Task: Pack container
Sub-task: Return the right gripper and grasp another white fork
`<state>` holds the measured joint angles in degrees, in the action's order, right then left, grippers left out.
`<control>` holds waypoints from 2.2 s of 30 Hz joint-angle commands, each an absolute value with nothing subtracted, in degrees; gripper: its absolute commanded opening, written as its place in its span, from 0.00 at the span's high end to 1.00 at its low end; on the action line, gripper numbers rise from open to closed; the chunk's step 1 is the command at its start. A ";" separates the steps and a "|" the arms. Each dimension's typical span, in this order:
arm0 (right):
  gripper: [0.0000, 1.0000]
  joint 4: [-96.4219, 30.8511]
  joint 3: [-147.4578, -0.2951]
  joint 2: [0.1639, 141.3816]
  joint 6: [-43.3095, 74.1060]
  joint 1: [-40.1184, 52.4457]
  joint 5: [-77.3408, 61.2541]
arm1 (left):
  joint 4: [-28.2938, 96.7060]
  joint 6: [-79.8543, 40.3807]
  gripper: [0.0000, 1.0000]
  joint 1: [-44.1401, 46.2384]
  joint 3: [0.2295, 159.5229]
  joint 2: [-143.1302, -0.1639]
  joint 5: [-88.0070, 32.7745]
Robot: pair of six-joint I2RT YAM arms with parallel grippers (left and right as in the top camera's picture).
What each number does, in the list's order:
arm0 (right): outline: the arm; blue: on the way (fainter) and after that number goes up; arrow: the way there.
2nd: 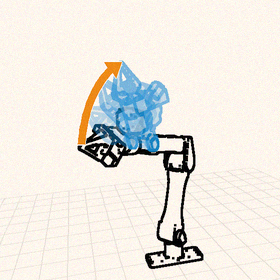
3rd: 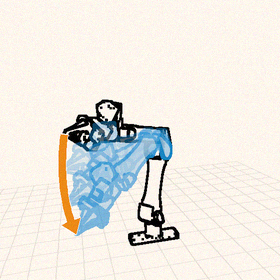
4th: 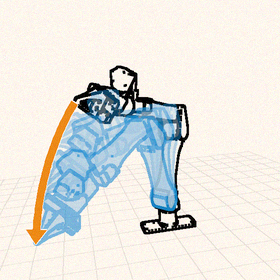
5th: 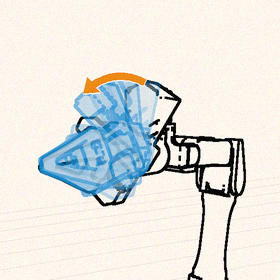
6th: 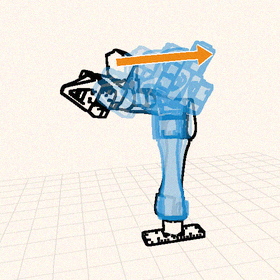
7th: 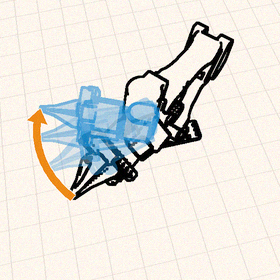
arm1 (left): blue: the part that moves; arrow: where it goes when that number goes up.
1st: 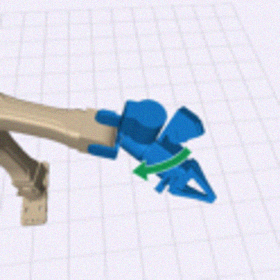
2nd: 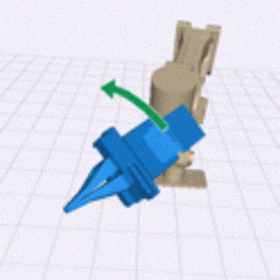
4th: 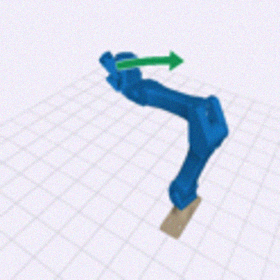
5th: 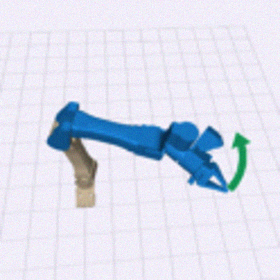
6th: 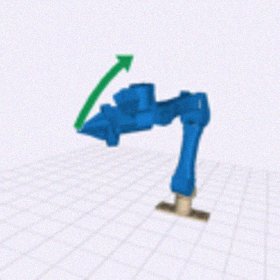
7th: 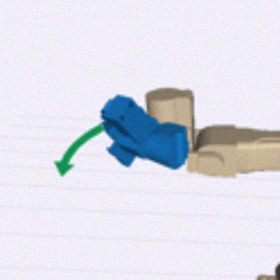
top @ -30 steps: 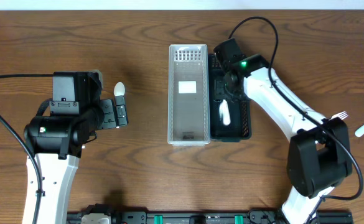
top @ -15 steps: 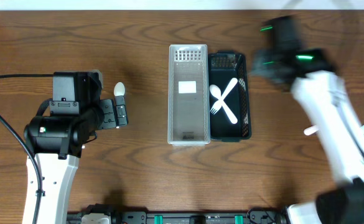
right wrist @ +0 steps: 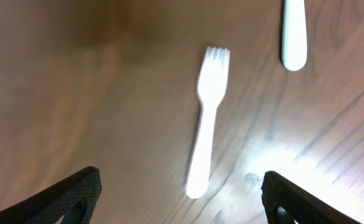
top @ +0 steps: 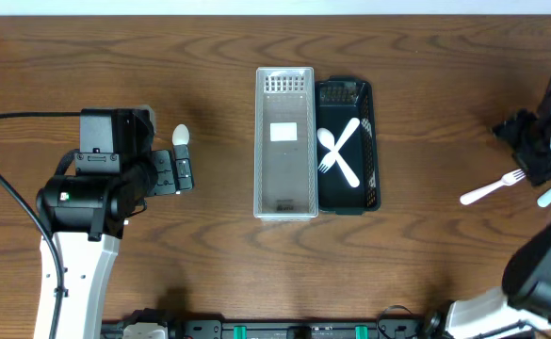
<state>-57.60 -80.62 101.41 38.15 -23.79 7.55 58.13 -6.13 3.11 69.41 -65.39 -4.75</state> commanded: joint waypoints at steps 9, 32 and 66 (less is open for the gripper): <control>0.14 -54.98 -79.70 116.84 37.12 -25.50 5.28 | 58.28 -5.56 0.02 3.29 70.74 -65.49 -4.93; 0.33 -49.43 -78.00 121.56 33.17 -25.54 4.67 | 58.26 -5.58 0.02 3.29 70.74 -65.49 -4.93; 0.99 -53.15 -80.05 106.56 28.40 -14.33 4.51 | 58.26 -5.56 0.02 3.29 70.74 -65.49 -3.40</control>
<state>-52.69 -77.17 114.15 31.44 -19.57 4.49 58.13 -6.13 3.14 69.41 -65.39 -4.10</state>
